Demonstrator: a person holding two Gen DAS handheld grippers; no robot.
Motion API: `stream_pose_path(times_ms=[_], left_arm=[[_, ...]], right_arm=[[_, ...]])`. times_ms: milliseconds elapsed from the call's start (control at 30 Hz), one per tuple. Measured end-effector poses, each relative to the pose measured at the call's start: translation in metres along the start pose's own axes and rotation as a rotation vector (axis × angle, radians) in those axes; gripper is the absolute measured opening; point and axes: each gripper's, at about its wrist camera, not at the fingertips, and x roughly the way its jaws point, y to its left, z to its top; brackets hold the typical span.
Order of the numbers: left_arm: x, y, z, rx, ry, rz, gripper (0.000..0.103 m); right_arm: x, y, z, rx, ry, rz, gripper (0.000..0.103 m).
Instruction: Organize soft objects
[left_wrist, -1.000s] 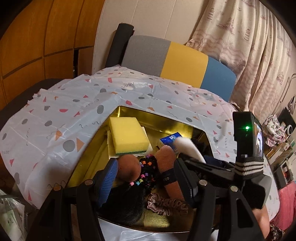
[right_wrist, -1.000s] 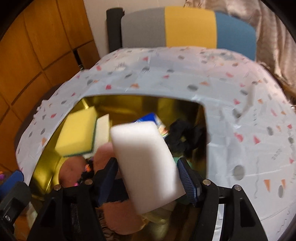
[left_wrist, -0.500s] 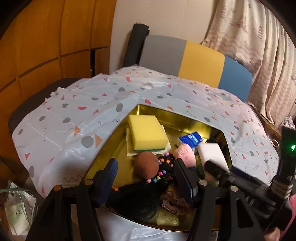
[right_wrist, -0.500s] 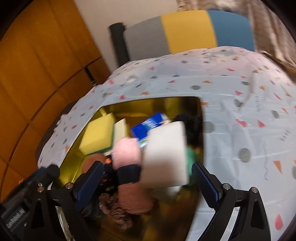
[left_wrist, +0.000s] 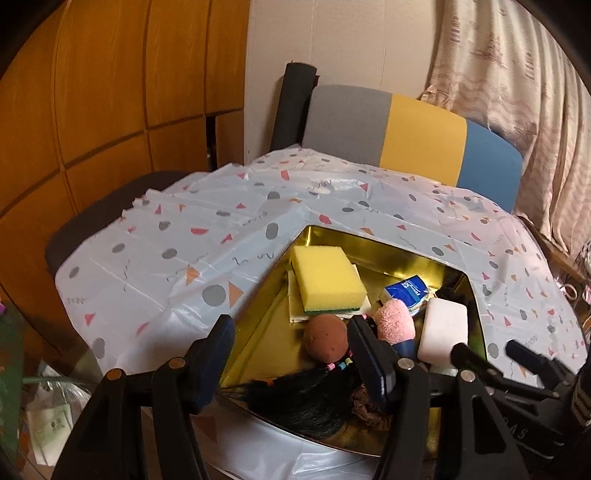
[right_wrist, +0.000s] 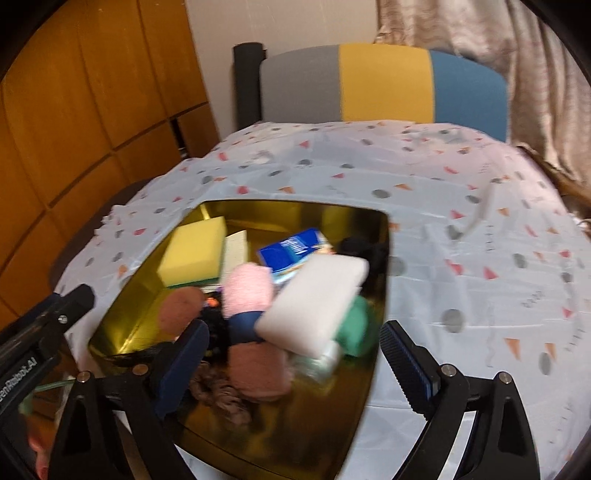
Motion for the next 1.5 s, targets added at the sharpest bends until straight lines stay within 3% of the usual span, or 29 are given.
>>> stream_pose_path(times_ms=[100,367,600,1500], left_arm=[[-0.006,-0.005,0.0,0.021,-0.004,0.045,0.064],[-0.025,-0.012,-0.003,0.071,-0.047,0.101,0.064],[-0.03,-0.012,-0.008,0.087,-0.001,0.087,0.064],[-0.031,-0.022,-0.017,0.155,0.015,0.125,0.064]], right_arm=[[-0.012,-0.001,0.0,0.0,-0.022,-0.061,0.103],[-0.034,-0.005,-0.015,0.045,-0.034,-0.186,0.103],[-0.049,-0.005,-0.023,0.088,-0.055,-0.213,0.103],[-0.051,0.0,-0.023,0.077,-0.048,-0.229,0.103]])
